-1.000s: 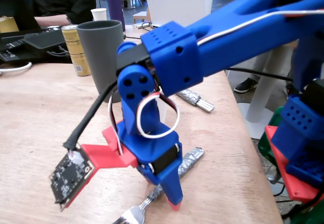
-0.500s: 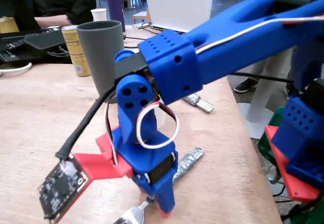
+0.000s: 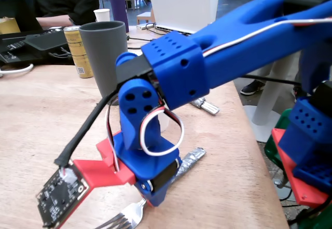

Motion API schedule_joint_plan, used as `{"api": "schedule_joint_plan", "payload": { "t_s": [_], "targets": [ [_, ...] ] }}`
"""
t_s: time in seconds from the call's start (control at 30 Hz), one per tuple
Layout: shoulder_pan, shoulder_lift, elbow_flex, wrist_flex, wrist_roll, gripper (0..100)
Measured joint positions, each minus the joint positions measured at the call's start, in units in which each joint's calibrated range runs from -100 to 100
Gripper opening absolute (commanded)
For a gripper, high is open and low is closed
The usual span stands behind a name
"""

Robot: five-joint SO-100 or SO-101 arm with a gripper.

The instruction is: Grab the fork and place it in gray glass

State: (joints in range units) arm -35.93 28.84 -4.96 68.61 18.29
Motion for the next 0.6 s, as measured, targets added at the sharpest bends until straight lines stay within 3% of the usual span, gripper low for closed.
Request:
{"api": "schedule_joint_plan", "payload": {
  "t_s": [0.17,0.37,0.6],
  "targets": [
    [1.5,-4.8,0.8,1.1,0.0,0],
    [1.4,-16.5,0.8,19.5,0.0,0],
    [1.4,-33.7,0.9,20.5,0.0,0]
  ]
}}
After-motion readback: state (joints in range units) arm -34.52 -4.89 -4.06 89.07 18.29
